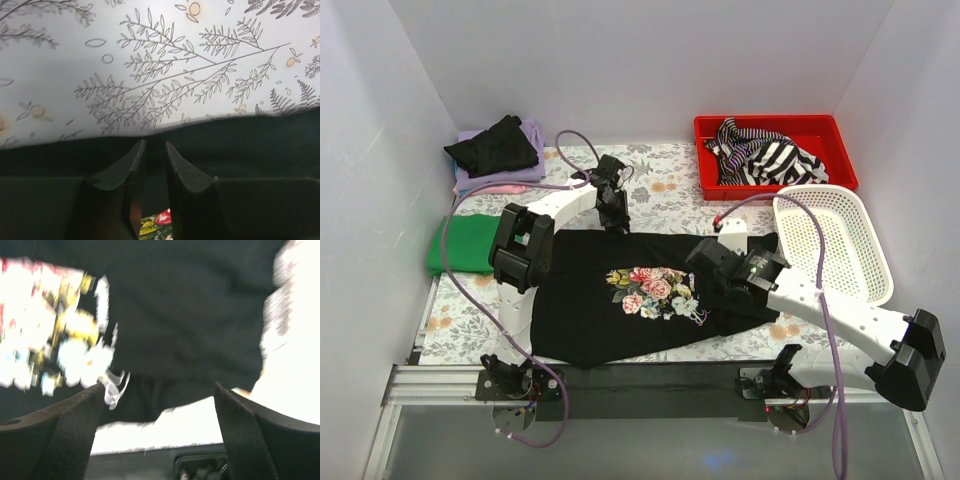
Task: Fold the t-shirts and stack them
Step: Flatten the tshirt out
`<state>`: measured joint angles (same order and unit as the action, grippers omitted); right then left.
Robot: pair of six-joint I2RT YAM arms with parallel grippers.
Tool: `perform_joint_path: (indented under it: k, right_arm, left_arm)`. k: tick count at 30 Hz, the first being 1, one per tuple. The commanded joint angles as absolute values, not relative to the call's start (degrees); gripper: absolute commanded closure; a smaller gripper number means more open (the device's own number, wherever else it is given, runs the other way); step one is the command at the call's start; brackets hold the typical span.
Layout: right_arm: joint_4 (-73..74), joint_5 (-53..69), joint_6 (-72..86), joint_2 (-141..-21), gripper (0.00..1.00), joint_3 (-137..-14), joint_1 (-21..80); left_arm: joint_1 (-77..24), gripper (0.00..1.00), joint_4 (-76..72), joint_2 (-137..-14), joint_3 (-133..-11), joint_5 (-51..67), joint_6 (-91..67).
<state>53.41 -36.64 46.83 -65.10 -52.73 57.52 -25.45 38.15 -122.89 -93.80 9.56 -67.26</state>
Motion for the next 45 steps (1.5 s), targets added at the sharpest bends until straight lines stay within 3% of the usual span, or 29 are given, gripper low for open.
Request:
perform_joint_path:
  k: [1,4,13,19,34,45]
  right_arm:
    - [51.4,-46.9,38.2,-67.8,0.03,-57.5,50.4]
    - [41.0,-40.9,26.7,-71.8,0.02,-57.3,34.0]
    - [26.5,-19.6,16.1,-82.2,0.03,-56.9,18.1]
    - [25.3,-16.1,15.6,-87.1,0.02,-57.7,13.5]
    - [24.4,-18.9,16.3,-93.3,0.02,-57.0,8.5]
    - [21.8,-13.7,15.6,-98.7,0.01,-57.4,6.2]
  left_arm:
    - [-25.2,0.79,43.2,-115.9,-96.1,-0.6,-65.3]
    - [-22.3,0.77,47.2,-115.2,-95.7,-4.8,-65.7]
    - [-9.2,0.76,50.3,-112.2,-91.6,-1.9,-60.9]
    - [-5.4,0.75,48.9,-113.2,-90.1,2.4,-60.8]
    - [-3.6,0.74,48.2,-111.1,-84.8,-5.9,-63.6]
    - [-2.1,0.73,47.8,-106.5,-81.2,-8.4,-64.8]
